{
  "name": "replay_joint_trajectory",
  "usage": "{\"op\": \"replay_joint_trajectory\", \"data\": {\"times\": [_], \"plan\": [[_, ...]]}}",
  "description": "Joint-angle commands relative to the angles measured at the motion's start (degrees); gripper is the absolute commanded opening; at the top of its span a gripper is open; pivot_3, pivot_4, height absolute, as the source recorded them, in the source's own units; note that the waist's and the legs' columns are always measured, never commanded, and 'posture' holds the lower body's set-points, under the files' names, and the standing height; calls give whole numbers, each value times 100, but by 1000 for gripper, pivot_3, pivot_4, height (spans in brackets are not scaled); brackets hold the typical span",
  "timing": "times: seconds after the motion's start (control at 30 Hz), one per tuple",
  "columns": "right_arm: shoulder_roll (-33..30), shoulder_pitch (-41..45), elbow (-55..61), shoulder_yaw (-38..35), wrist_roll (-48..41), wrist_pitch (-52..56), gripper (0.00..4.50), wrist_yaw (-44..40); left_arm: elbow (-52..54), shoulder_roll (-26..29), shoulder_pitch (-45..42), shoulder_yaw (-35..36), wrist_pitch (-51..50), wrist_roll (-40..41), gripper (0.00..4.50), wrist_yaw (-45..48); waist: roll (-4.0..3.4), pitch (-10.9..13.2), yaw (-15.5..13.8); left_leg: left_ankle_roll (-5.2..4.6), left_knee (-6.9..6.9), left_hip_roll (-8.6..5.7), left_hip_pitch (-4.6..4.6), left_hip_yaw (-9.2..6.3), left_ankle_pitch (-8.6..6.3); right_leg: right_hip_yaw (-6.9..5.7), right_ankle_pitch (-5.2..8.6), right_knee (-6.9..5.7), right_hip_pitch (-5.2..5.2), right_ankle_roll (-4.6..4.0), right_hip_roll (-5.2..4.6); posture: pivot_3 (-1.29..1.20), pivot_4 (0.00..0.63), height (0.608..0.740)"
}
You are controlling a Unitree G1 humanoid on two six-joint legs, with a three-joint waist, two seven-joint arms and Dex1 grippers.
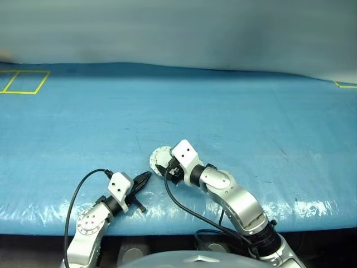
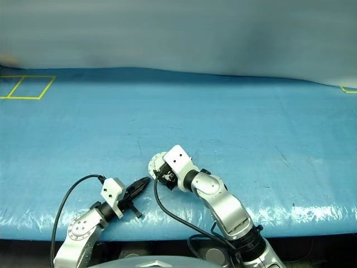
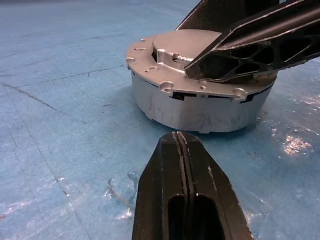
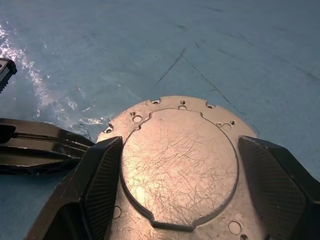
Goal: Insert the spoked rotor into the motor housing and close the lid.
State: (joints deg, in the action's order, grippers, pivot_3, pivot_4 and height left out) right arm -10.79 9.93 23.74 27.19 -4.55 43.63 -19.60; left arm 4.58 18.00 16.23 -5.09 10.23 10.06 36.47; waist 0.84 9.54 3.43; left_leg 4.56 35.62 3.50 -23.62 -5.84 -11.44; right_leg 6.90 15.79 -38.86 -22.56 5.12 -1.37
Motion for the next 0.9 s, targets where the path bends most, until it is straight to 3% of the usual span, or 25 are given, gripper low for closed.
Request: {"op": "replay_joint_trajectory", "data": {"times": [0.03, 0.07, 0.2, 0.9], "plan": [[25, -18, -62, -19, 54, -86, 3872, 37, 1, -9, 140, -26, 135, 41, 0, 24, -1, -2, 14, 0, 0, 0, 1, 0, 0, 0, 0, 0, 1, 0, 0, 0, 150, 740], [25, -26, -74, -23, 56, -94, 3872, 39, 46, -4, 179, -34, 150, 39, 0, 19, 0, -2, 19, 0, 0, 0, 1, 1, 0, 1, 0, 0, 1, 0, 0, 0, 150, 740], [1, -53, -60, -36, 110, -160, 3039, 83, 109, 5, 229, -51, 216, 20, 0, 3, -1, -3, 31, 0, -4, 0, 1, 0, 0, 2, 1, 2, -1, -1, 0, 0, 150, 740], [-199, 361, 401, 99, 62, 640, 3035, -155, -357, -92, 162, -218, 1061, 12, 0, 157, -1, -2, 28, 0, -21, 0, -11, 1, 0, 2, 3, 9, -17, -5, -1, 0, 150, 740]]}}
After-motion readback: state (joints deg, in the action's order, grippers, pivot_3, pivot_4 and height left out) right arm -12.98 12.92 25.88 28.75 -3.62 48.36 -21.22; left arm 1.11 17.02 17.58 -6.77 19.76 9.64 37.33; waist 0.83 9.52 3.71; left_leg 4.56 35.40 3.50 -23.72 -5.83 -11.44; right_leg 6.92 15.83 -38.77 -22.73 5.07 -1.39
